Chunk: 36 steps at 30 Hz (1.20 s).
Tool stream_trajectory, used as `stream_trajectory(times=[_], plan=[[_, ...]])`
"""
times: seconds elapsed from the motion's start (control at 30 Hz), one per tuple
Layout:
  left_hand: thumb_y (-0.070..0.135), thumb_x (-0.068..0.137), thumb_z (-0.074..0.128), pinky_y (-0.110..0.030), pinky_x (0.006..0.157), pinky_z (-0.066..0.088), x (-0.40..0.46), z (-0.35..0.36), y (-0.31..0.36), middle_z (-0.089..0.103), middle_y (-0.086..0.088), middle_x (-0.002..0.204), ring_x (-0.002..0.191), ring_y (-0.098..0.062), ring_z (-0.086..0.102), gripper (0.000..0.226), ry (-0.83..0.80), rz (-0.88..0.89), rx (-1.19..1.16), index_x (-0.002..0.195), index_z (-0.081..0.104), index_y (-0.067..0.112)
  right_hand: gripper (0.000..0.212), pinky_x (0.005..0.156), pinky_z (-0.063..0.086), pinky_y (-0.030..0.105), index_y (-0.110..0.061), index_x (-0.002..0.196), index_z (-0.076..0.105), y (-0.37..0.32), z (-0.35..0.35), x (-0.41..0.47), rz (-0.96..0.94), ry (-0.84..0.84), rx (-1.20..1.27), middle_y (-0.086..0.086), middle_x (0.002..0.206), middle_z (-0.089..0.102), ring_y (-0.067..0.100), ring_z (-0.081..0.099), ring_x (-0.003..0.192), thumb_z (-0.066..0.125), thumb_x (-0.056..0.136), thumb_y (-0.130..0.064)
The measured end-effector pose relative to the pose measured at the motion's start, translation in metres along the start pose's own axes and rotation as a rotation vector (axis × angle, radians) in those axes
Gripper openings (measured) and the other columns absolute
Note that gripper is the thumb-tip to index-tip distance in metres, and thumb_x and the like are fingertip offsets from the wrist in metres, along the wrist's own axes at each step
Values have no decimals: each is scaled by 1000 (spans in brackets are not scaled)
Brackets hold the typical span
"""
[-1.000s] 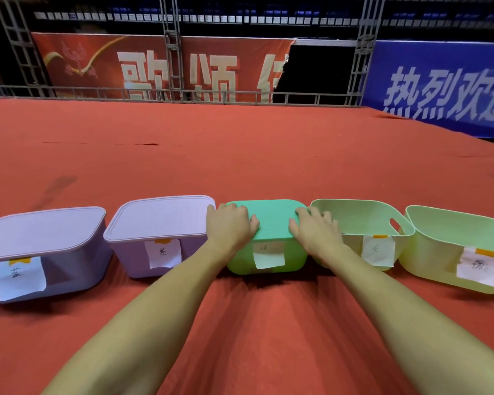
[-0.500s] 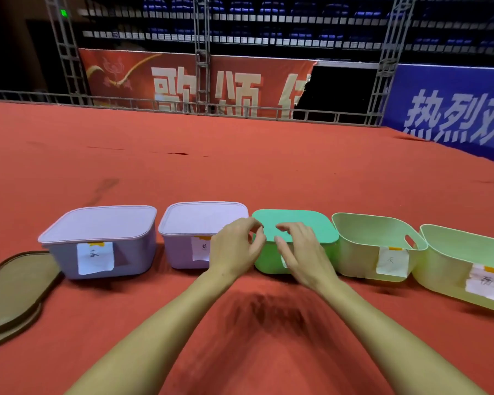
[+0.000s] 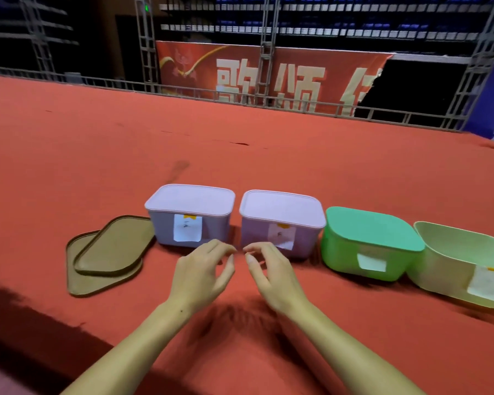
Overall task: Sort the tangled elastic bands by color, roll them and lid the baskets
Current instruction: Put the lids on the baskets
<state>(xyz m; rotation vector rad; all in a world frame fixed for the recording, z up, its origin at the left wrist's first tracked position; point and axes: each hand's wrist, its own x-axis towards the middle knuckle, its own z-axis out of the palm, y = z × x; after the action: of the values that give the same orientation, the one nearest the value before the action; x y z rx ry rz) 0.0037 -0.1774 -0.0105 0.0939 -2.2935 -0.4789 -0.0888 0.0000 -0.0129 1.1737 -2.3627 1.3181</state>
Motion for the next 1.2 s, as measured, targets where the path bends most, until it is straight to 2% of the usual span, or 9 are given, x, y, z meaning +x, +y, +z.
stream_trajectory(times=[0.17, 0.37, 0.47, 0.6, 0.73, 0.8, 0.9, 1.07, 1.2], plan=[[40, 94, 58, -32, 52, 50, -21, -28, -61, 67, 19, 92, 78, 0, 63, 16, 19, -88, 114, 104, 70, 37, 21, 93, 54, 37, -30, 123, 62, -19, 59, 10, -35, -142, 5, -15, 114, 62, 3, 62, 103, 51, 106, -37], [40, 91, 52, -36, 65, 53, -39, -39, -164, 73, 9, 101, 98, -24, 66, 29, -17, -274, 395, 102, 75, 25, 25, 98, 52, 37, -31, 125, 59, -31, 112, 26, -41, -301, -48, -16, 113, 62, 5, 60, 104, 48, 104, -41], [35, 93, 70, -46, 79, 57, -45, -41, -200, 78, -5, 104, 102, -36, 70, 24, -95, -367, 524, 100, 77, 13, 28, 100, 51, 40, -31, 125, 57, -33, 134, 33, -50, -362, -69, -13, 115, 63, 11, 60, 108, 44, 104, -45], [37, 88, 80, -44, 80, 51, -61, -40, -211, 75, 0, 91, 94, -31, 73, 19, -198, -380, 657, 86, 74, 18, 29, 100, 51, 43, -33, 124, 55, -32, 158, 37, -26, -417, -91, -12, 115, 63, 14, 59, 110, 43, 103, -47], [27, 84, 82, -41, 79, 50, -72, -43, -196, 75, 4, 82, 87, -27, 73, 19, -123, -279, 679, 74, 66, 22, 27, 100, 51, 46, -33, 126, 55, -30, 172, 42, 4, -436, -93, -9, 117, 64, 17, 60, 111, 46, 103, -44], [28, 88, 72, -43, 87, 53, -77, -42, -187, 78, 1, 91, 94, -25, 76, 9, -20, -147, 630, 82, 70, 20, 27, 100, 52, 46, -31, 128, 55, -28, 179, 46, 19, -434, -99, -6, 119, 64, 18, 61, 112, 50, 103, -40], [30, 94, 62, -41, 93, 57, -83, -43, -171, 80, -2, 106, 102, -19, 78, 23, 76, 33, 469, 101, 77, 15, 42, 104, 50, 49, -29, 139, 48, -25, 187, 56, 47, -406, -110, 1, 129, 58, 25, 59, 121, 59, 99, -34], [28, 97, 68, -38, 64, 59, -76, -56, -122, 79, 3, 97, 86, -18, 78, 16, 147, 226, 391, 99, 78, 15, 75, 112, 45, 47, -41, 155, 31, -23, 184, 68, 35, -400, -36, 1, 141, 40, 31, 51, 131, 64, 89, -26], [30, 97, 74, -40, 49, 52, -56, -72, -76, 74, 4, 79, 66, -20, 72, 17, 234, 344, 385, 93, 79, 14, 42, 113, 43, 43, -32, 127, 59, -14, 156, 66, -36, -285, -45, 0, 148, 38, 27, 45, 136, 65, 87, -22]])
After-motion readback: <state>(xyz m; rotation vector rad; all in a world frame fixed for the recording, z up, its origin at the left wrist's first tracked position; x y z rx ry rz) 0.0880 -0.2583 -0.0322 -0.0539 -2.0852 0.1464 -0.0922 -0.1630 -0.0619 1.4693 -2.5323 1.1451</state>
